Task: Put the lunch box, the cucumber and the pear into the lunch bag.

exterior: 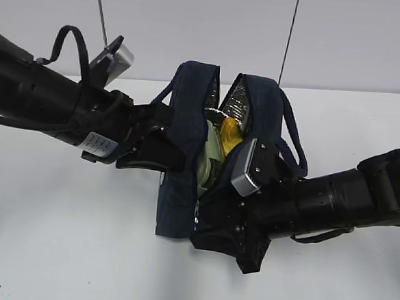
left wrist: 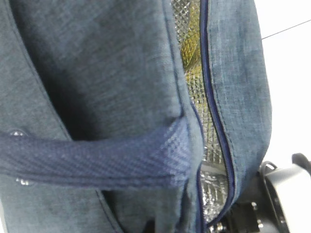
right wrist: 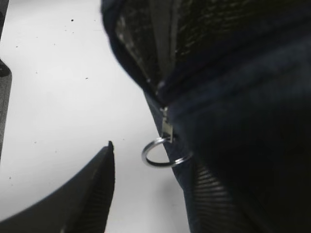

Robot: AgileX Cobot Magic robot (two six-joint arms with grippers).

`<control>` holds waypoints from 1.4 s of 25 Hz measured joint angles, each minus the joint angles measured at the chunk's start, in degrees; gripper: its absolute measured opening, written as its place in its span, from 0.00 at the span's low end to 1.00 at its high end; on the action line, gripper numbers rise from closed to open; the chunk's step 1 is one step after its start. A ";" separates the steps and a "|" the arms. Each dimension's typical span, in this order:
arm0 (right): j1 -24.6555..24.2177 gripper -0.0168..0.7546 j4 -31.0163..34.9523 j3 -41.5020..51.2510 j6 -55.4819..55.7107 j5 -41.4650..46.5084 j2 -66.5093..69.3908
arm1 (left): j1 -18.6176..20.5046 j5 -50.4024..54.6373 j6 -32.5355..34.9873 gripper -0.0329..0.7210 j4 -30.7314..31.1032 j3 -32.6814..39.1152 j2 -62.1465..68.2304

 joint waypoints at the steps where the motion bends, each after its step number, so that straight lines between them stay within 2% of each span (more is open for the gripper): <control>1: 0.39 0.55 0.10 -0.23 0.12 0.10 0.00 | 0.00 -0.05 0.00 0.03 0.00 0.00 0.00; 9: 4.24 0.53 0.46 -0.67 0.34 0.10 2.84 | 0.00 -0.06 0.00 0.03 0.00 0.00 0.00; 14: 4.24 0.43 0.55 -0.76 0.57 0.01 3.08 | 0.00 -0.06 0.00 0.03 0.00 0.00 0.00; 27: 2.26 0.41 0.55 -0.89 4.52 -1.97 2.28 | 0.00 -0.06 0.00 0.03 0.05 0.00 0.00; 35: 2.12 0.31 0.33 -0.89 6.25 -1.54 2.28 | 0.00 -0.06 0.00 0.03 0.25 0.00 0.00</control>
